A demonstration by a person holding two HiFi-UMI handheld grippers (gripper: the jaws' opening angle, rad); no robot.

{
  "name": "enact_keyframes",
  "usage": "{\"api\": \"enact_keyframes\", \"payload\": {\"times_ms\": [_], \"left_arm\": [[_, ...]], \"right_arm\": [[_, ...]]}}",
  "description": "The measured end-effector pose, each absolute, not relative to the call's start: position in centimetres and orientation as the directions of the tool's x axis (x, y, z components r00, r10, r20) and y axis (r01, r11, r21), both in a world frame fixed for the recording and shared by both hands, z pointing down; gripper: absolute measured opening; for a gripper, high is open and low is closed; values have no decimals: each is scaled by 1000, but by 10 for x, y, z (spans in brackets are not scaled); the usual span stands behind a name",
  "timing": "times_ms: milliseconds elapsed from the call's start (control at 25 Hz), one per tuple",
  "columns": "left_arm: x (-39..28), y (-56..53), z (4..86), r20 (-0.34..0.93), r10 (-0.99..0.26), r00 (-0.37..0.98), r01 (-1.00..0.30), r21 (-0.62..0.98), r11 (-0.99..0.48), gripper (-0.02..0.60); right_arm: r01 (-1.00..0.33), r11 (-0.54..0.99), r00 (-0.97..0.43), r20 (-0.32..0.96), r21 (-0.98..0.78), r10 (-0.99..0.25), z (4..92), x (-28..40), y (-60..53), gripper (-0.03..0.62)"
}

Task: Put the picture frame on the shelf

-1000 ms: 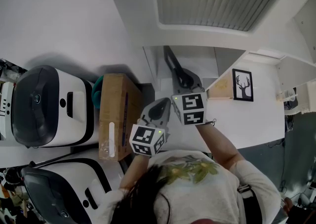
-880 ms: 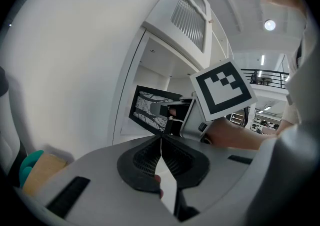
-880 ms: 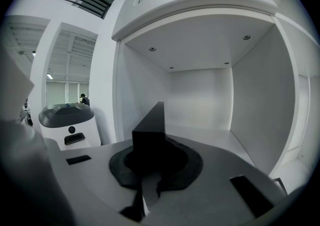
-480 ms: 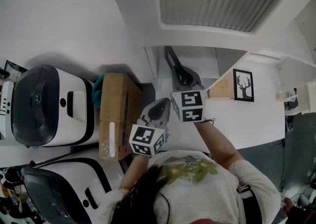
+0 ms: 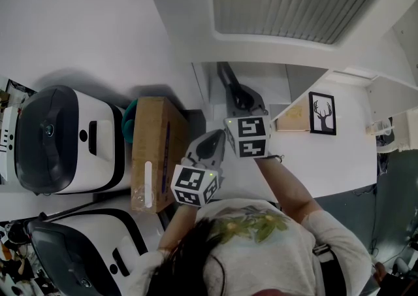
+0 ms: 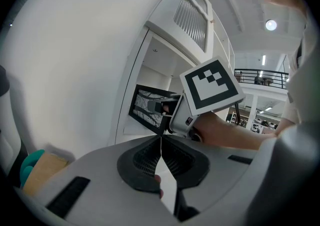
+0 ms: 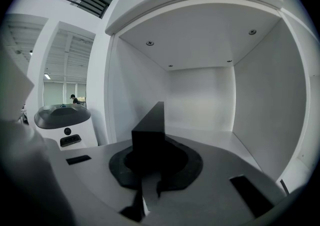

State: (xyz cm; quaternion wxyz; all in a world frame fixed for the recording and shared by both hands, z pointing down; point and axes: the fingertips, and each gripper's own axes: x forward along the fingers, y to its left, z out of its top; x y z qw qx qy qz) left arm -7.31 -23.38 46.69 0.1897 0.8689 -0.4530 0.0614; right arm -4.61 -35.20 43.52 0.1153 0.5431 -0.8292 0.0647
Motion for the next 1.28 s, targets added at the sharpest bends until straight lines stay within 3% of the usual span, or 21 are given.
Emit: {"api": "enact_keyframes", "payload": {"times_ms": [1280], "left_arm": [[-75,-233,462,276,-771,574,-817,257,-516,31]], "right_arm": [[-902,432,-416,268,2,-869,436,-57,-375,37]]}}
